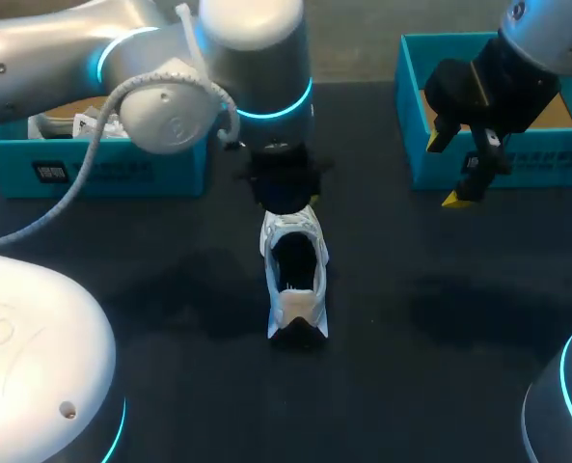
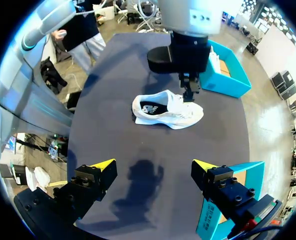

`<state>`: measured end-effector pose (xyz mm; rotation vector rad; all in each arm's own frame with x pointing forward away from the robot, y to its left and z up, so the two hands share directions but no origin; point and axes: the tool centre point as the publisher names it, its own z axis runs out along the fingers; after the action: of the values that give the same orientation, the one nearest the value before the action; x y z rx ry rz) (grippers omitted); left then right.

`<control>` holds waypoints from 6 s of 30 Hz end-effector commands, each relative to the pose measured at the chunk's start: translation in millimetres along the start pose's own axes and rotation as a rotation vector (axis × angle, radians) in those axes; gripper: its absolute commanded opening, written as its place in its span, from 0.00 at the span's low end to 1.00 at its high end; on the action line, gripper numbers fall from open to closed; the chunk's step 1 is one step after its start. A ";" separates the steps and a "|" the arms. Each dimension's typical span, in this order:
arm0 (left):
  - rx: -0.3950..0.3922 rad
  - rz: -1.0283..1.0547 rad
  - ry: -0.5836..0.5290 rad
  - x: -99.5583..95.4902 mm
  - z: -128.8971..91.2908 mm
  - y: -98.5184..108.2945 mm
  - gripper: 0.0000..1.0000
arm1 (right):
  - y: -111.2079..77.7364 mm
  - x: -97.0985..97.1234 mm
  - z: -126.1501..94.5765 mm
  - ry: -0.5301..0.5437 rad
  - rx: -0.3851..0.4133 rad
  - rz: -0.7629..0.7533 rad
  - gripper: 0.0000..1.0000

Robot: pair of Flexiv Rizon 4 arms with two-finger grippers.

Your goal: Take the shoe out of the shoebox, open the shoe tongue, remove and reinsert the insole, then place the shoe into the shoebox

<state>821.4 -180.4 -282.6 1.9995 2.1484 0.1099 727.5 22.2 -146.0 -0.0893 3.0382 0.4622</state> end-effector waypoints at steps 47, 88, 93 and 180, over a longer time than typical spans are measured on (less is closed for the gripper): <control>0.050 -0.567 0.093 30.4 0.7 -65.5 1.00 | 1.0 -1.3 1.2 0.002 0.003 0.002 1.00; 0.075 -1.558 0.114 31.8 -26.3 -123.1 1.00 | 1.0 -1.3 1.2 0.002 0.003 0.002 1.00; 0.104 -1.526 0.130 32.7 -17.8 -138.4 1.00 | 1.0 -1.3 1.2 0.002 0.003 0.002 1.00; 0.313 -1.505 0.267 51.1 -140.3 -118.9 0.00 | 1.0 -1.3 1.2 0.002 0.003 0.002 1.00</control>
<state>666.3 -143.5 -208.3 0.0037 3.2968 -0.1913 727.6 22.3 -145.9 -0.0889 3.0383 0.4619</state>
